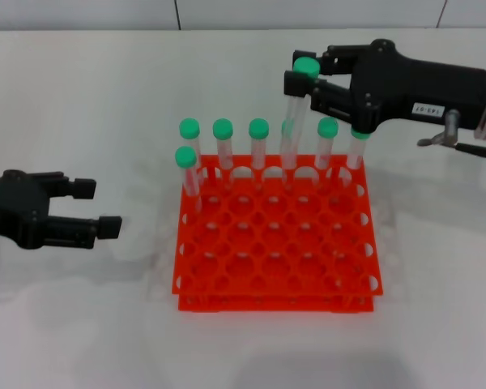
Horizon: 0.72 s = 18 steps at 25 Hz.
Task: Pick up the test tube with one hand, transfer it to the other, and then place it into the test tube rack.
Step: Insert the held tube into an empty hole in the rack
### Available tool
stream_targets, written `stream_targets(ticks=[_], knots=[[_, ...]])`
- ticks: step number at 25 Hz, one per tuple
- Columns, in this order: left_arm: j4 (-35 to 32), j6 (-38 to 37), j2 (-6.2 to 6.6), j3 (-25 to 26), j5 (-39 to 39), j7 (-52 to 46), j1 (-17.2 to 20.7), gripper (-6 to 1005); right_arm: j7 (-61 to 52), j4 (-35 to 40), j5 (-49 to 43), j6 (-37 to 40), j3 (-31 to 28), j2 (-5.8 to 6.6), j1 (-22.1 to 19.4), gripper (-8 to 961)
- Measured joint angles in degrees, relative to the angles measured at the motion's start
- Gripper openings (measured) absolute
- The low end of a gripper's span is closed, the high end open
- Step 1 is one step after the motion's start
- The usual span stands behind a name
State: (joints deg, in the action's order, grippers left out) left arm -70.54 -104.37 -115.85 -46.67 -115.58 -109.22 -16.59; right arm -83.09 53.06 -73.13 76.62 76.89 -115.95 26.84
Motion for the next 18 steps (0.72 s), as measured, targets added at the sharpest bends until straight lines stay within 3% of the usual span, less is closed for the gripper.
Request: stream_targets(ticks=[10,18], knots=[[2.1,0.5,-0.07,0.0,-3.8,5.8,0.4,893,2.6,-1.3,4.5,-3.8,5.5,-0.13,0.7,273],[6.0,0.6,0.39,2.1,-4.5,11.2,0.3,893,6.0,-1.3,9.0,-12.4,13.2,-0.15,2.2,274]])
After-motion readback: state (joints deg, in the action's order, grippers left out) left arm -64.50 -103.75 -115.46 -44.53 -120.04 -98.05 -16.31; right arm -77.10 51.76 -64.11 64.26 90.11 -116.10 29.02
